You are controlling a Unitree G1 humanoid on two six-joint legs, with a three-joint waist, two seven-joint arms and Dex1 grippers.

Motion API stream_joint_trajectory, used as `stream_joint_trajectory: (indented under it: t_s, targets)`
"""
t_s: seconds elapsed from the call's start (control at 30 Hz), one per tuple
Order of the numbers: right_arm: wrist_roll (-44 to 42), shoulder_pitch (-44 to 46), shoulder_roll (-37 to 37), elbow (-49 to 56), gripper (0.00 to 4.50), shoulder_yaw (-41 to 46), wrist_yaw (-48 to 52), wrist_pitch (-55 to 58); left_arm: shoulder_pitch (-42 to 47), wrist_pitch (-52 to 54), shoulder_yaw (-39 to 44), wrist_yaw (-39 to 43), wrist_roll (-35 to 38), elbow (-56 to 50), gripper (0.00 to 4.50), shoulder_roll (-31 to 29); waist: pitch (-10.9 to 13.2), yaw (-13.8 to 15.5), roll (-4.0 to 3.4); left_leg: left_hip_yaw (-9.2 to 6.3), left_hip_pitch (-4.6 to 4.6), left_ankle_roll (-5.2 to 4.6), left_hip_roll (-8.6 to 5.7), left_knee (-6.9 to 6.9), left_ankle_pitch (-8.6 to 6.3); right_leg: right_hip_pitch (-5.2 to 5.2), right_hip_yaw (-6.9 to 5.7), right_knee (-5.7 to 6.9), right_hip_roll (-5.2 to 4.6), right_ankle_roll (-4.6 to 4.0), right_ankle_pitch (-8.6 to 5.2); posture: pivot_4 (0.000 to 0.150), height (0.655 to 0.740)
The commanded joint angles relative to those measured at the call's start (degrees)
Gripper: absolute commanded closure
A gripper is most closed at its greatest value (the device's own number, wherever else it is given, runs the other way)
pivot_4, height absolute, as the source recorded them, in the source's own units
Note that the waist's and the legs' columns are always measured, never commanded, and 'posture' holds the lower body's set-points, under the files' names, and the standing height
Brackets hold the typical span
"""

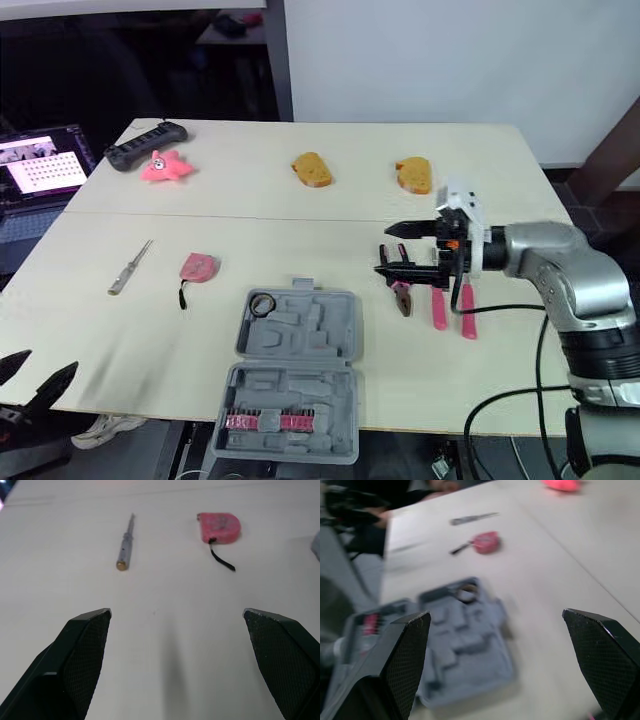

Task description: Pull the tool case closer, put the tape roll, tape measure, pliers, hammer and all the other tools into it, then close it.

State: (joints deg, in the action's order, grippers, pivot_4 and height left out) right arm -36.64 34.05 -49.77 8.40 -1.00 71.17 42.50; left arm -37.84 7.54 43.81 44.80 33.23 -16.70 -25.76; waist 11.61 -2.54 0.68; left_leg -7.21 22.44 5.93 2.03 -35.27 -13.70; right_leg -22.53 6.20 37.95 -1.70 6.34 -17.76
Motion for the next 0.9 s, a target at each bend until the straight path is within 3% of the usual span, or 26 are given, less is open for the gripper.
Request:
stream_joint_trajectory:
  t_s: [0.03, 0.23, 0.5, 0.9]
  targets:
    - [-2.14, 4.09, -0.76, 3.39, 0.00, -1.24, 1.73, 3.51, -1.41, 0.47, -0.16, -3.98, 0.76, -6.76, 0.06, 2.44, -0.01, 0.20, 0.03, 0.00, 0.00, 0.00, 0.00, -0.02, 0.00, 0.01, 0.00, 0.00, 0.00, 0.00, 0.00, 0.150, 0.7400]
    - [-1.66, 10.40, -0.39, 4.03, 0.00, -3.50, 2.08, 6.03, 0.17, 1.36, -6.63, -10.28, -1.86, -11.86, 0.06, 7.87, -0.02, -0.05, 0.05, 0.06, 0.00, 0.00, 0.00, -0.02, 0.00, -0.03, 0.01, 0.00, 0.01, -0.02, 0.02, 0.150, 0.7400]
    - [-0.86, 9.22, -2.44, 7.51, 0.00, -3.96, 0.63, 7.96, 18.53, 9.11, -15.49, -20.60, -9.21, -1.37, 0.06, 3.52, -0.03, 0.04, 0.06, 0.03, 0.00, 0.00, 0.00, -0.04, 0.00, -0.04, 0.00, 0.05, 0.05, 0.11, 0.10, 0.150, 0.7400]
    - [-1.23, 4.62, -8.35, 11.87, 0.00, -0.74, -1.52, 10.16, 35.80, 10.22, -24.97, -20.10, -15.70, 17.65, 0.06, -0.60, -0.04, 0.05, 0.07, 0.03, 0.00, 0.00, 0.01, 0.00, 0.01, -0.12, -0.03, 0.14, 0.05, 0.23, 0.18, 0.150, 0.7400]
